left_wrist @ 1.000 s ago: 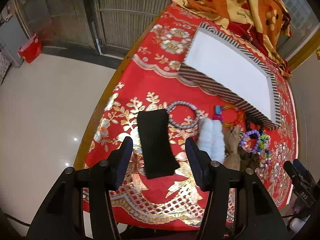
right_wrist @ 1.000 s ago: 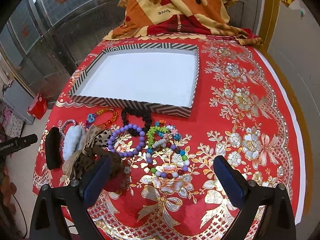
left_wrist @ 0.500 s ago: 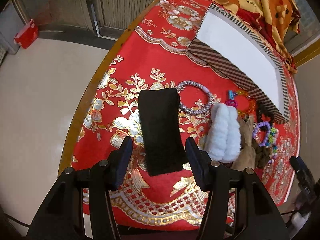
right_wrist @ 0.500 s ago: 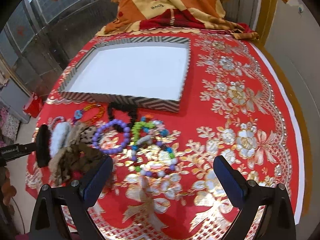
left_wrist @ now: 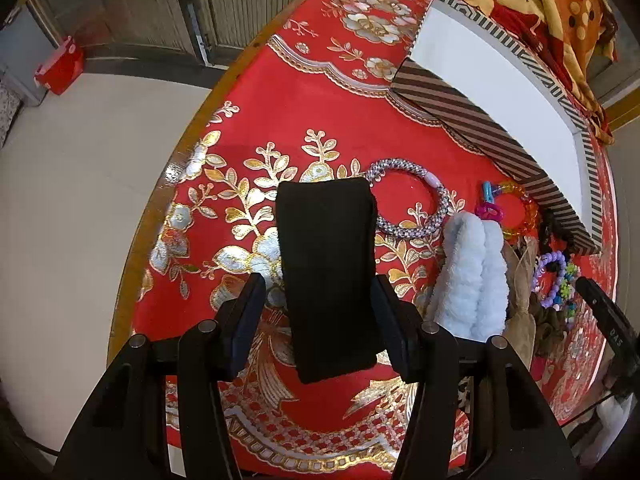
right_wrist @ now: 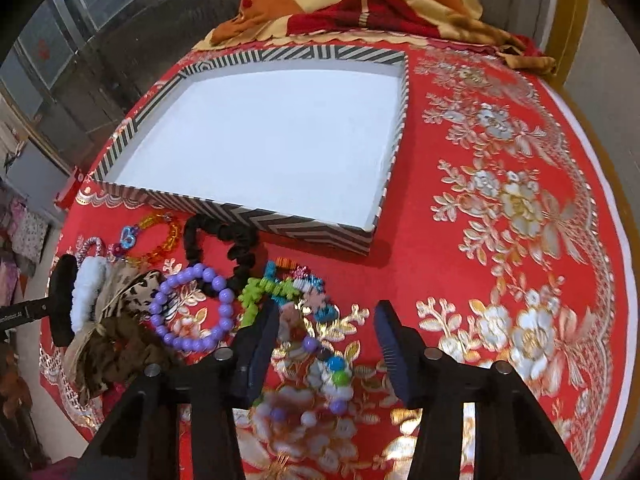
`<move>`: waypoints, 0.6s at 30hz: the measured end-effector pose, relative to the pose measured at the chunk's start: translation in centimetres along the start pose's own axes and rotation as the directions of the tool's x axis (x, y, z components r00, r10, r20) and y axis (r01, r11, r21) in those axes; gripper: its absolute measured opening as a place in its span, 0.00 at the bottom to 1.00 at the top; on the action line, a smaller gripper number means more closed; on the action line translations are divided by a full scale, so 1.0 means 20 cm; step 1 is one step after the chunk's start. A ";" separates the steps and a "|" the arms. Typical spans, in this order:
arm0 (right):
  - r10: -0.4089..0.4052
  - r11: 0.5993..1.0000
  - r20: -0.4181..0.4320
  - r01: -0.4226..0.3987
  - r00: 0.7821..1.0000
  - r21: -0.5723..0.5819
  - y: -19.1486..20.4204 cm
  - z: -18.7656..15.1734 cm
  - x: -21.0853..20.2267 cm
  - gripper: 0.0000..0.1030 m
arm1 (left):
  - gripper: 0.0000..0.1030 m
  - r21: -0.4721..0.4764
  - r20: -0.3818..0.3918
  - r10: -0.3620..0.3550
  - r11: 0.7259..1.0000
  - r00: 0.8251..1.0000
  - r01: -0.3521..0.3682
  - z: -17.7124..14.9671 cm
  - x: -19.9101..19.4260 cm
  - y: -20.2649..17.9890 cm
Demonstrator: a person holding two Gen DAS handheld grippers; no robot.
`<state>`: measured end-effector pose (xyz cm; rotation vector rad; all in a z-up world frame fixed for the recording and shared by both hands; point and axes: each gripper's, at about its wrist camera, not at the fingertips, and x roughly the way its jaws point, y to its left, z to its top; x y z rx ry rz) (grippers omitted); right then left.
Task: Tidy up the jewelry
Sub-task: 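Grasp the black fabric hair band with the left tool and lift it, then carry the black hair band into the tray with the left tool while the right tool carries the multicolour bracelet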
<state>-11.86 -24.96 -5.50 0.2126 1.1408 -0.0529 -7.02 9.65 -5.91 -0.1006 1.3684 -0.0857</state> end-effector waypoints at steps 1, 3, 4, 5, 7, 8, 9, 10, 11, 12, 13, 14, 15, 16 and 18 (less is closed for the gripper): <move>0.004 1.000 -0.004 -0.005 1.000 -0.005 0.00 0.00 0.01 0.42 | 0.53 0.000 -0.001 0.000 1.000 1.000 0.000 0.00 0.00 0.00; 0.011 1.000 -0.012 -0.011 1.000 -0.011 -0.01 0.01 0.03 0.39 | 0.53 0.007 -0.002 0.000 1.000 1.000 0.000 0.00 0.01 0.00; 0.043 0.999 -0.012 -0.044 0.999 -0.010 -0.01 0.01 0.04 0.33 | 0.53 0.014 -0.003 0.001 1.000 1.000 -0.001 0.01 0.02 -0.01; 0.064 0.998 -0.009 -0.064 0.998 -0.006 -0.01 0.01 0.05 0.29 | 0.53 0.020 -0.004 0.003 1.000 1.000 -0.003 0.01 0.03 -0.01; 0.068 0.998 -0.005 -0.068 0.998 -0.016 0.01 0.02 0.05 0.22 | 0.52 0.025 -0.004 0.003 1.000 1.000 -0.003 0.01 0.04 -0.02; 0.071 0.997 -0.003 -0.071 0.997 -0.017 0.01 0.02 0.05 0.19 | 0.49 0.028 0.004 0.003 1.000 1.000 -0.003 0.02 0.03 -0.03; 0.074 0.997 -0.001 -0.074 0.997 -0.016 0.01 0.01 0.05 0.18 | 0.43 0.033 0.008 0.006 0.999 1.000 -0.006 0.03 0.04 -0.04; 0.079 0.997 -0.001 -0.079 0.997 -0.013 0.02 0.01 0.04 0.17 | 0.39 0.041 0.011 0.011 0.999 1.000 -0.012 0.03 0.04 -0.04; 0.085 0.996 0.002 -0.085 0.996 -0.006 0.01 0.01 0.03 0.15 | 0.36 0.045 0.016 0.009 0.999 1.000 -0.010 0.03 0.04 -0.04; 0.092 0.996 0.006 -0.092 0.996 0.002 0.00 0.01 0.01 0.11 | 0.30 0.045 0.023 0.006 0.999 1.000 -0.007 0.03 0.03 -0.04; 0.101 0.995 0.011 -0.101 0.995 0.010 -0.01 0.01 -0.01 0.11 | 0.27 0.044 0.030 -0.003 0.999 1.000 0.002 0.02 0.02 -0.03; 0.109 0.994 0.020 -0.109 0.994 0.012 -0.01 0.01 -0.03 0.11 | 0.25 0.044 0.033 -0.017 0.999 0.999 0.016 0.02 0.02 -0.03; 0.111 0.994 0.032 -0.112 0.993 0.010 -0.01 0.01 -0.06 0.11 | 0.21 0.045 0.035 -0.028 0.999 0.999 0.026 0.02 0.00 -0.02; 0.114 0.993 0.041 -0.115 0.993 0.008 -0.01 0.01 -0.09 0.11 | 0.17 0.048 0.038 -0.035 0.998 0.999 0.033 0.02 -0.01 -0.02; 0.130 0.991 0.058 -0.131 0.990 0.015 -0.01 0.01 -0.15 0.11 | 0.15 0.054 0.045 -0.044 0.998 0.998 0.042 0.03 -0.04 -0.01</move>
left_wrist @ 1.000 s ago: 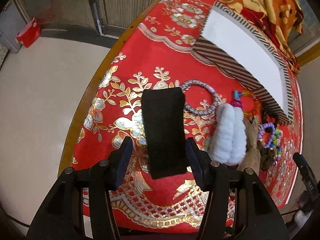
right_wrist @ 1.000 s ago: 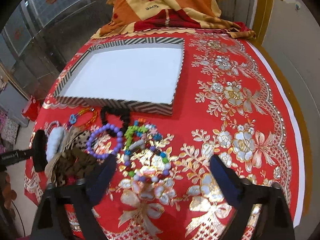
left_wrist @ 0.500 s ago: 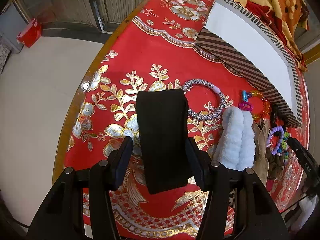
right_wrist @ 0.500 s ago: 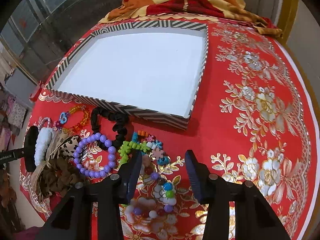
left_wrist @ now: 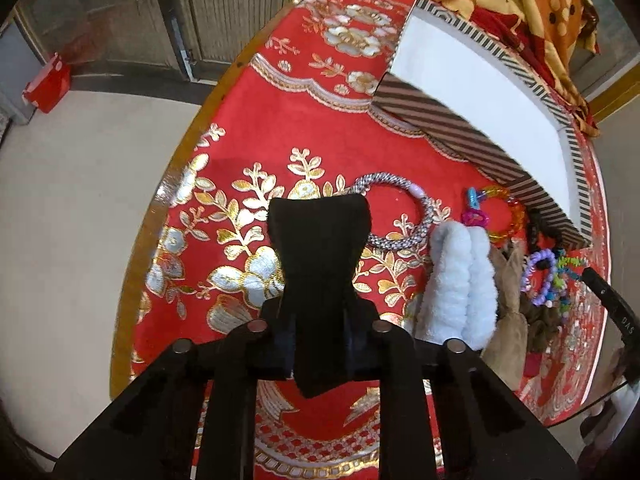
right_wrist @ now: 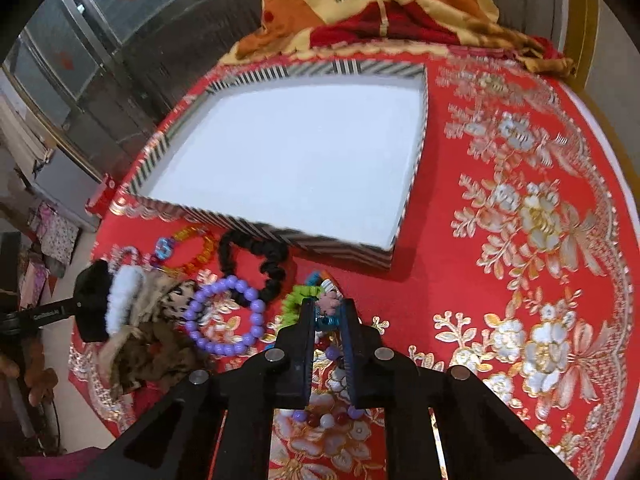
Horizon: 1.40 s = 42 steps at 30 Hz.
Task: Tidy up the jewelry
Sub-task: 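Carry the black hair band into the tray with the left tool while the right tool carries the multicolour bracelet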
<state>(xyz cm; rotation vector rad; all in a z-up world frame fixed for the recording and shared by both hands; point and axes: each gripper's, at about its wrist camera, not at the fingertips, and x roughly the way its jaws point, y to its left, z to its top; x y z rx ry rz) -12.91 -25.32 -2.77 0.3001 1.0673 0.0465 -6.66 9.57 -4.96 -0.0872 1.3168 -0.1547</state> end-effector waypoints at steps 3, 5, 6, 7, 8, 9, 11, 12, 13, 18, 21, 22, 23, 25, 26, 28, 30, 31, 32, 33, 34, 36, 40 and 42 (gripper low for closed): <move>0.014 1.000 0.024 -0.014 1.000 -0.002 0.02 0.02 -0.07 0.11 | 0.15 0.005 0.010 -0.032 0.999 0.999 0.032 0.01 -0.07 0.00; 0.025 1.000 0.044 -0.025 0.999 -0.008 0.04 0.03 -0.13 0.11 | 0.14 0.016 0.026 -0.044 0.999 0.999 0.043 0.02 -0.11 -0.01; 0.027 1.000 0.051 -0.026 0.998 -0.011 0.05 0.04 -0.15 0.11 | 0.14 0.026 0.040 -0.049 0.999 0.998 0.048 0.03 -0.14 -0.01; 0.031 0.999 0.063 -0.030 0.998 -0.018 0.07 0.05 -0.17 0.11 | 0.14 0.031 0.047 -0.053 0.998 0.997 0.052 0.04 -0.16 -0.02; 0.036 0.999 0.078 -0.035 0.996 -0.024 0.08 0.06 -0.21 0.11 | 0.14 0.038 0.057 -0.060 0.998 0.997 0.058 0.05 -0.19 -0.03; 0.044 0.999 0.092 -0.041 0.995 -0.029 0.10 0.08 -0.24 0.11 | 0.14 0.043 0.064 -0.067 0.997 0.996 0.064 0.06 -0.21 -0.04; 0.048 0.998 0.113 -0.044 0.992 -0.041 0.12 0.11 -0.29 0.11 | 0.14 0.052 0.072 -0.080 0.996 0.994 0.077 0.07 -0.25 -0.04; 0.050 0.998 0.122 -0.045 0.991 -0.047 0.13 0.13 -0.30 0.11 | 0.14 0.056 0.075 -0.085 0.995 0.994 0.081 0.09 -0.26 -0.05; 0.053 0.998 0.126 -0.047 0.991 -0.051 0.14 0.14 -0.31 0.11 | 0.14 0.060 0.079 -0.087 0.995 0.993 0.082 0.09 -0.27 -0.06; 0.067 0.995 0.153 -0.055 0.986 -0.083 0.20 0.23 -0.35 0.11 | 0.14 0.083 0.115 -0.083 0.994 0.990 0.074 0.17 -0.33 -0.10; 0.077 0.992 0.161 -0.060 0.984 -0.107 0.23 0.29 -0.35 0.11 | 0.14 0.100 0.150 -0.079 0.993 0.985 0.064 0.25 -0.37 -0.16; 0.079 0.992 0.162 -0.061 0.984 -0.110 0.24 0.31 -0.35 0.11 | 0.14 0.106 0.161 -0.076 0.993 0.984 0.060 0.28 -0.38 -0.18; 0.085 0.991 0.162 -0.066 0.983 -0.116 0.26 0.33 -0.34 0.11 | 0.14 0.113 0.169 -0.077 0.992 0.983 0.059 0.32 -0.38 -0.21; 0.096 0.989 0.160 -0.076 0.983 -0.124 0.27 0.37 -0.32 0.11 | 0.14 0.124 0.177 -0.069 0.991 0.982 0.048 0.37 -0.37 -0.25; 0.099 0.989 0.157 -0.080 0.983 -0.128 0.28 0.38 -0.31 0.11 | 0.14 0.127 0.180 -0.062 0.991 0.982 0.040 0.40 -0.36 -0.27; 0.106 0.986 0.149 -0.085 0.983 -0.142 0.30 0.42 -0.27 0.11 | 0.14 0.137 0.184 -0.048 0.990 0.982 0.023 0.45 -0.34 -0.32; 0.116 0.984 0.139 -0.094 0.984 -0.152 0.31 0.45 -0.24 0.11 | 0.14 0.144 0.180 -0.035 0.990 0.983 0.008 0.50 -0.30 -0.36; 0.120 0.983 0.134 -0.099 0.984 -0.157 0.32 0.46 -0.23 0.11 | 0.14 0.147 0.178 -0.029 0.989 0.984 0.002 0.51 -0.29 -0.38; 0.125 0.981 0.127 -0.104 0.984 -0.162 0.33 0.48 -0.21 0.11 | 0.14 0.149 0.176 -0.023 0.989 0.984 -0.004 0.53 -0.27 -0.40; 0.129 0.980 0.122 -0.108 0.984 -0.165 0.33 0.49 -0.19 0.11 | 0.14 0.150 0.172 -0.014 0.989 0.985 -0.012 0.55 -0.25 -0.42; 0.138 0.978 0.112 -0.117 0.984 -0.172 0.35 0.51 -0.17 0.11 | 0.14 0.152 0.169 -0.011 0.988 0.986 -0.015 0.57 -0.23 -0.44; 0.151 0.974 0.100 -0.131 0.984 -0.183 0.37 0.54 -0.13 0.11 | 0.14 0.157 0.162 -0.003 0.987 0.987 -0.022 0.60 -0.20 -0.47; 0.172 0.966 0.072 -0.154 0.983 -0.206 0.43 0.59 -0.06 0.11 | 0.14 0.160 0.148 0.013 0.986 0.989 -0.037 0.67 -0.13 -0.53; 0.180 0.964 0.059 -0.164 0.982 -0.212 0.44 0.61 -0.02 0.11 | 0.14 0.160 0.140 0.021 0.986 0.990 -0.043 0.70 -0.10 -0.55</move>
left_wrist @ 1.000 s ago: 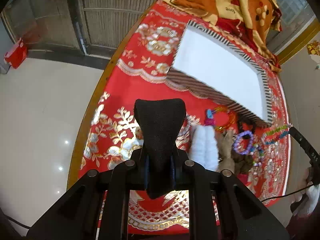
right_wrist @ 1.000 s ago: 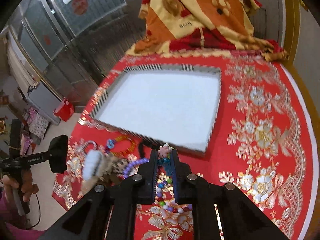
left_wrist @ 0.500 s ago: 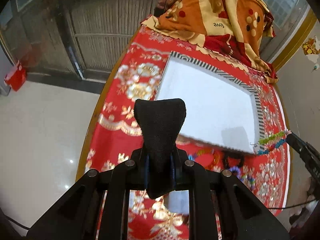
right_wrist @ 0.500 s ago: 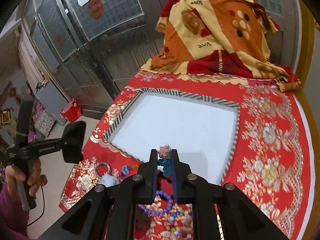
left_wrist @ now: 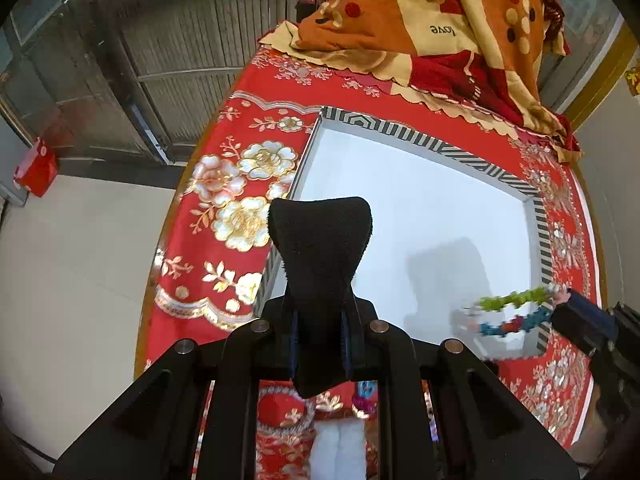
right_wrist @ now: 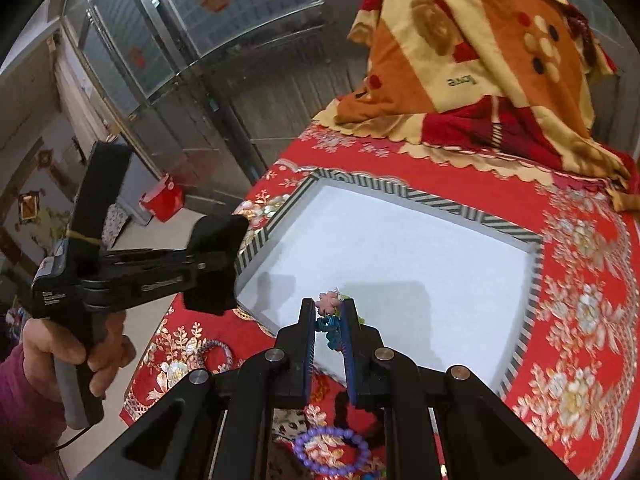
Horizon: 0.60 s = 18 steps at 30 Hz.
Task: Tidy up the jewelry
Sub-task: 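Carry the black hair band into the tray with the left tool while the right tool carries the multicolour bracelet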
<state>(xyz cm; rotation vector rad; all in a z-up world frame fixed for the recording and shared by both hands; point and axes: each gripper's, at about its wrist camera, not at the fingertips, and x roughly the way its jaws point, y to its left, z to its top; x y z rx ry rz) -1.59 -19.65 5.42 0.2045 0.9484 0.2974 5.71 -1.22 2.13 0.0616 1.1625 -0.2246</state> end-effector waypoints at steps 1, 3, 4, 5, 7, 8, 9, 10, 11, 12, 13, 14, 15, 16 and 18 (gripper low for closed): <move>0.006 1.000 -0.006 -0.006 1.000 -0.002 0.00 0.01 0.02 0.11 | 0.14 0.000 -0.003 0.001 1.000 1.000 -0.001 0.01 0.01 0.00; 0.018 1.000 -0.021 -0.018 1.000 -0.008 0.01 0.03 0.07 0.11 | 0.14 -0.002 -0.012 0.001 1.000 1.000 -0.001 0.04 0.05 -0.01; 0.025 1.000 -0.033 -0.025 0.999 -0.012 0.01 0.04 0.11 0.11 | 0.14 -0.002 -0.016 0.001 1.000 1.000 -0.001 0.05 0.06 -0.02; 0.029 0.999 -0.043 -0.029 0.999 -0.013 0.01 0.05 0.14 0.11 | 0.14 -0.001 -0.022 0.003 1.000 1.000 -0.003 0.06 0.08 -0.03; 0.034 0.999 -0.060 -0.035 0.998 -0.013 0.00 0.05 0.19 0.11 | 0.14 0.004 -0.031 0.009 1.000 0.999 -0.008 0.08 0.11 -0.04; 0.035 0.999 -0.073 -0.036 0.997 -0.011 -0.01 0.06 0.23 0.11 | 0.14 0.007 -0.038 0.013 1.000 0.999 -0.013 0.09 0.13 -0.05; 0.035 0.999 -0.081 -0.036 0.996 -0.009 -0.02 0.06 0.26 0.11 | 0.14 0.008 -0.044 0.016 1.000 0.999 -0.016 0.09 0.15 -0.05; 0.036 0.999 -0.092 -0.037 0.995 -0.006 -0.03 0.07 0.29 0.11 | 0.14 0.009 -0.052 0.019 1.000 0.998 -0.019 0.10 0.17 -0.06; 0.036 0.999 -0.102 -0.036 0.994 -0.001 -0.05 0.08 0.33 0.11 | 0.14 0.010 -0.059 0.023 1.000 0.998 -0.022 0.10 0.19 -0.06; 0.032 0.999 -0.112 -0.032 0.993 0.006 -0.07 0.09 0.37 0.11 | 0.14 0.012 -0.067 0.028 1.000 0.997 -0.028 0.10 0.21 -0.07; 0.029 1.000 -0.121 -0.028 0.992 0.013 -0.10 0.09 0.40 0.11 | 0.14 0.013 -0.073 0.032 0.999 0.997 -0.031 0.10 0.23 -0.07; 0.029 0.999 -0.130 -0.026 0.991 0.021 -0.11 0.11 0.43 0.11 | 0.14 0.013 -0.080 0.037 0.999 0.996 -0.036 0.10 0.25 -0.07; 0.030 0.999 -0.140 -0.026 0.990 0.029 -0.13 0.12 0.47 0.11 | 0.14 0.012 -0.086 0.041 0.999 0.995 -0.040 0.10 0.27 -0.07; 0.030 0.999 -0.147 -0.025 0.989 0.034 -0.15 0.13 0.50 0.12 | 0.14 0.011 -0.091 0.044 0.999 0.995 -0.043 0.10 0.29 -0.07; 0.021 0.999 -0.163 -0.014 0.986 0.042 -0.18 0.15 0.57 0.11 | 0.14 0.007 -0.098 0.055 0.999 0.994 -0.054 0.11 0.32 -0.07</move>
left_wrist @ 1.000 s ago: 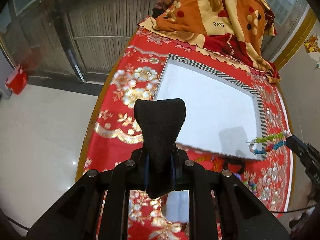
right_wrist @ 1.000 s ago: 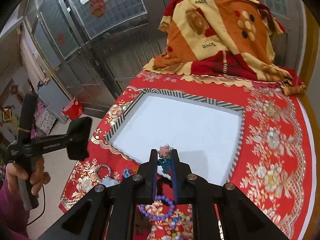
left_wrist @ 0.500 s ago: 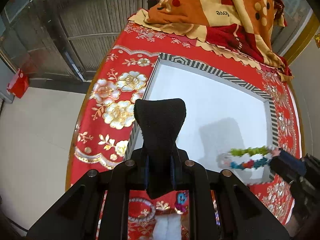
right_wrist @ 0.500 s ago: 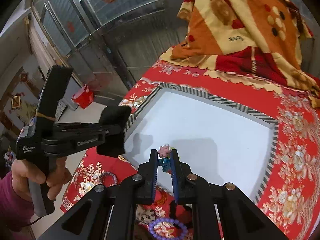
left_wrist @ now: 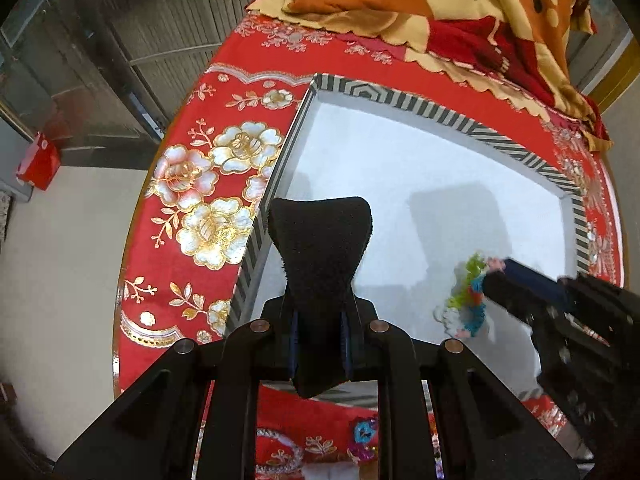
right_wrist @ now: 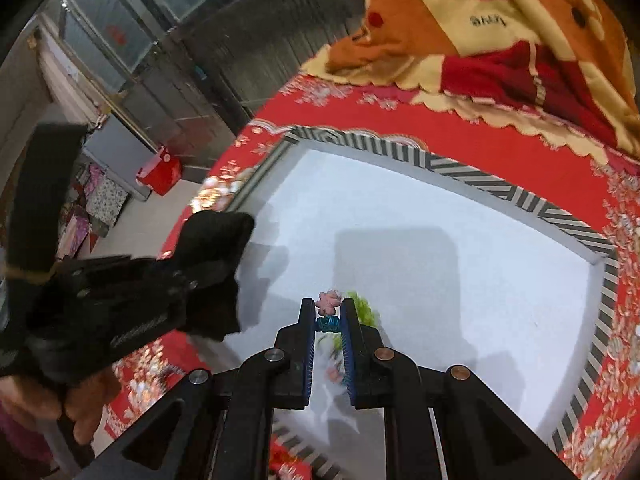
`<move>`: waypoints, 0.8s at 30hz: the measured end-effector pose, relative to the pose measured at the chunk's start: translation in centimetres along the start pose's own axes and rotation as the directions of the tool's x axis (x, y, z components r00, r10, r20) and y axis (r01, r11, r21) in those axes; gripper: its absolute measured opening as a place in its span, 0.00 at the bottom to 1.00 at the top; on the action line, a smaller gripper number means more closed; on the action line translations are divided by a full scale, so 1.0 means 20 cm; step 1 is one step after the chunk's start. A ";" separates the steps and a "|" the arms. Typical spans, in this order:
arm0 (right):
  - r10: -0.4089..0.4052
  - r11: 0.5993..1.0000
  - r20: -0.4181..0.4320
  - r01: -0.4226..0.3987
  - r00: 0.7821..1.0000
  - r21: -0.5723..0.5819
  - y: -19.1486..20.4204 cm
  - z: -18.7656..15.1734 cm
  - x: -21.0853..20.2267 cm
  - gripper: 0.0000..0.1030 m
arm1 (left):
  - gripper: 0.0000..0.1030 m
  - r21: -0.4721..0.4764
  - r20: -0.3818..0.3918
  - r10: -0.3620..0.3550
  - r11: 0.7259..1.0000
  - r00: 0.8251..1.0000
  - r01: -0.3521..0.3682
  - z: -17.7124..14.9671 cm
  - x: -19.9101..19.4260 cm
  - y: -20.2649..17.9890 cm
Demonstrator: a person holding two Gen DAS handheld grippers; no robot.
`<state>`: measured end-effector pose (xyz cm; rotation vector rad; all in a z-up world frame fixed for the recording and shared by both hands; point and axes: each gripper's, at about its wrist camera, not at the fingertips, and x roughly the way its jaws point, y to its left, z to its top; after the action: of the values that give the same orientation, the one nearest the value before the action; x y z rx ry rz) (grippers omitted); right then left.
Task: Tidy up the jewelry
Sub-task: 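Carry the black hair band into the tray with the left tool while the right tool carries the multicolour bracelet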
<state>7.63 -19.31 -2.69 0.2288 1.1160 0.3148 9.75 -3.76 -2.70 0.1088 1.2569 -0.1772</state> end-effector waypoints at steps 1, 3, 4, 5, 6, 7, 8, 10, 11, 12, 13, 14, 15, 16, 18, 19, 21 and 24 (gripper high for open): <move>0.000 1.000 -0.007 0.000 1.000 0.004 -0.01 0.01 0.03 0.12 | 0.14 -0.004 -0.003 0.004 1.000 1.000 -0.004 0.00 0.01 0.00; 0.001 1.000 -0.015 -0.001 1.000 0.014 -0.03 0.04 0.06 0.11 | 0.14 -0.011 -0.009 0.013 1.000 1.000 -0.013 0.01 0.03 0.01; 0.001 1.000 -0.019 -0.001 1.000 0.016 -0.03 0.04 0.08 0.12 | 0.14 -0.013 -0.012 0.016 1.000 1.000 -0.016 0.01 0.04 0.01; 0.001 1.000 -0.027 -0.001 1.000 0.022 -0.04 0.05 0.10 0.12 | 0.14 -0.015 -0.016 0.019 1.000 1.000 -0.019 0.01 0.05 0.01; 0.004 1.000 -0.034 -0.003 0.999 0.030 -0.05 0.06 0.12 0.12 | 0.14 -0.015 -0.020 0.022 1.000 1.000 -0.022 0.01 0.06 0.01; 0.013 0.999 -0.040 -0.012 0.999 0.043 -0.06 0.06 0.13 0.12 | 0.14 -0.015 -0.024 0.023 1.000 0.999 -0.023 0.01 0.07 0.01; 0.028 0.998 -0.043 -0.025 0.999 0.056 -0.07 0.07 0.14 0.12 | 0.14 -0.014 -0.026 0.025 1.000 0.999 -0.025 0.00 0.08 0.01; 0.041 0.997 -0.039 -0.038 0.998 0.069 -0.09 0.08 0.15 0.11 | 0.14 -0.011 -0.026 0.030 0.999 0.999 -0.031 0.00 0.09 0.00; 0.034 0.997 -0.037 -0.031 0.999 0.066 -0.10 0.08 0.15 0.11 | 0.14 -0.011 -0.022 0.032 0.999 0.999 -0.032 -0.01 0.10 0.01; 0.021 0.998 -0.038 -0.019 0.999 0.063 -0.10 0.08 0.16 0.12 | 0.15 -0.015 -0.018 0.032 0.999 0.999 -0.032 -0.01 0.10 0.01; 0.012 0.998 -0.042 -0.009 0.999 0.064 -0.10 0.08 0.16 0.13 | 0.18 -0.023 -0.017 0.031 0.999 0.999 -0.031 -0.01 0.10 0.01; 0.008 0.998 -0.045 -0.005 0.999 0.068 -0.11 0.08 0.16 0.14 | 0.19 -0.028 -0.017 0.027 0.999 0.999 -0.028 -0.01 0.11 0.01; 0.008 0.997 -0.044 -0.004 0.999 0.076 -0.12 0.08 0.16 0.16 | 0.23 -0.033 -0.016 0.025 0.999 1.000 -0.025 0.00 0.11 0.01; 0.009 0.997 -0.038 -0.006 0.999 0.081 -0.13 0.08 0.15 0.18 | 0.29 -0.038 -0.014 0.023 0.999 1.000 -0.023 0.00 0.10 0.02; 0.003 0.996 -0.027 0.000 1.000 0.088 -0.14 0.07 0.13 0.26 | 0.36 -0.052 -0.005 0.017 0.999 1.000 -0.017 0.00 0.10 0.02; -0.003 0.996 -0.021 0.005 1.000 0.090 -0.14 0.07 0.12 0.34 | 0.39 -0.056 0.002 0.015 0.998 1.000 -0.014 -0.01 0.09 0.02; -0.020 0.996 -0.005 0.020 1.000 0.088 -0.13 0.06 0.08 0.36 | 0.45 -0.057 0.015 0.008 0.998 1.000 -0.007 -0.01 0.07 0.02; -0.078 0.994 0.022 0.076 0.997 0.080 -0.11 0.04 0.00 0.36 | 0.50 -0.065 0.028 -0.010 0.998 1.000 0.012 -0.02 0.03 0.03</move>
<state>8.59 -21.47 -3.05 0.2588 1.1105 0.1989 9.61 -3.18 -3.38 0.0430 1.2349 -0.1460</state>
